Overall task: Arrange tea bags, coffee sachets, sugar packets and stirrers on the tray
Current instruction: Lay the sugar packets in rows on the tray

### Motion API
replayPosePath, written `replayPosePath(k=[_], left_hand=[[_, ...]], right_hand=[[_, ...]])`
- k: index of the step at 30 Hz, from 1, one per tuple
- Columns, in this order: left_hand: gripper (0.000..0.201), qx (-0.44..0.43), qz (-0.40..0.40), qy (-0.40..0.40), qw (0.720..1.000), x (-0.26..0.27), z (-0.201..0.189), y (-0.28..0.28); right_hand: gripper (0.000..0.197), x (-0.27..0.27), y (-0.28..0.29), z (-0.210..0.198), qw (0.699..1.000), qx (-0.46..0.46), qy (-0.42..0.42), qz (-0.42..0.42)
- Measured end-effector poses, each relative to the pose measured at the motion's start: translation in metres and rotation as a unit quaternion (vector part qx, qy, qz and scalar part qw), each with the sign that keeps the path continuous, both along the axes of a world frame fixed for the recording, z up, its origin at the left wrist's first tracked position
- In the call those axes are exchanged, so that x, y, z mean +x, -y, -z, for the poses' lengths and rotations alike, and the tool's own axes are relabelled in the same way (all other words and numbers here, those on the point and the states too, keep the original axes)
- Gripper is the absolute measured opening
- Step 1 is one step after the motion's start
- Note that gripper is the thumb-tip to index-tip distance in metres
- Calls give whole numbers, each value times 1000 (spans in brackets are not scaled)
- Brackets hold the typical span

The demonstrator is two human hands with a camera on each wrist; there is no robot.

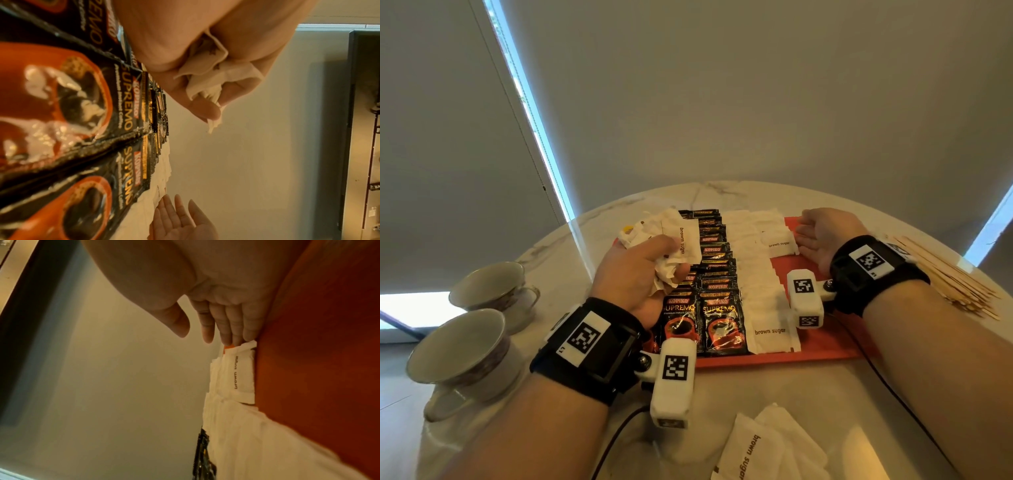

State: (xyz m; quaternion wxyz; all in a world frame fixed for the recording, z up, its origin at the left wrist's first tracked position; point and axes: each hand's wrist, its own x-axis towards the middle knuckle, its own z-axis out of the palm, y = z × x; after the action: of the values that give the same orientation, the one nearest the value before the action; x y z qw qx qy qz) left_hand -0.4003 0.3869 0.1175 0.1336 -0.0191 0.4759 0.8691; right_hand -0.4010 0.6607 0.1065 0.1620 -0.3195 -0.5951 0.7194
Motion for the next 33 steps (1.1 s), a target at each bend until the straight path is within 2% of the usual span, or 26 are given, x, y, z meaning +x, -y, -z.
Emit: replayPosePath(k=[4, 8, 12, 15, 19, 24, 27, 30, 33], left_hand=[[37, 8, 5, -1, 1000, 3, 1, -2], [16, 3, 43, -10, 999, 8, -2, -3], [10, -13, 52, -37, 998, 13, -3, -4], [9, -22, 70, -47, 996, 14, -3, -2], [17, -61, 99, -65, 991, 13, -1, -1], [39, -81, 102, -83, 988, 11, 1, -1], [33, -88, 93, -87, 988, 11, 3, -1], [26, -72, 40, -83, 993, 11, 3, -3], [28, -58, 17, -66, 996, 10, 3, -3]], right_hand=[[21, 9, 14, -7, 999, 27, -41, 14], [24, 28, 66, -22, 986, 60, -97, -122], [33, 50, 111, -28, 954, 88, -105, -266], [21, 54, 117, -24, 959, 99, -117, -237], [12, 55, 116, -23, 970, 65, -121, -201], [12, 58, 116, -18, 944, 206, -129, -224], [13, 57, 117, -18, 955, 135, -128, -231], [28, 59, 118, -16, 954, 93, -110, -264], [22, 57, 114, -15, 959, 71, -120, -245]])
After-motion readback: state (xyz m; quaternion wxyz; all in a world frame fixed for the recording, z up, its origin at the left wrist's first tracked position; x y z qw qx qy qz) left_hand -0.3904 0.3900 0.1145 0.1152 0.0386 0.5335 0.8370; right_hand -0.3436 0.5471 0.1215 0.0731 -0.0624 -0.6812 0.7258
